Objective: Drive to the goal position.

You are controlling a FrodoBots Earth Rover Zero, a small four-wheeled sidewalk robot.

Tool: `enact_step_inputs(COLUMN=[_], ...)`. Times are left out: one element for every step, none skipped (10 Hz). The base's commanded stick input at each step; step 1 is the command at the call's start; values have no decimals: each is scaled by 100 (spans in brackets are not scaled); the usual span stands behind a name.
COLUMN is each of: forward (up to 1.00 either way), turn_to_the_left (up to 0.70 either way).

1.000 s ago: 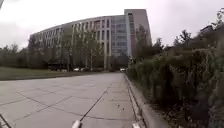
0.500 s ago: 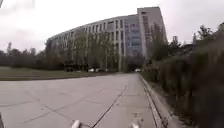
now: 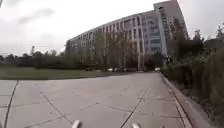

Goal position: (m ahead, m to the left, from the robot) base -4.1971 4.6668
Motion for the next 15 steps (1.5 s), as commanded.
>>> enact_step_inputs(forward=[70, 70, 70, 70, 70, 70, 70, 70, 70, 70, 70, 70, 70, 70, 70], turn_to_the_left=[35, 35, 35, 35, 35, 35, 35, 35, 35, 35, 35, 35, 35, 35, 35])
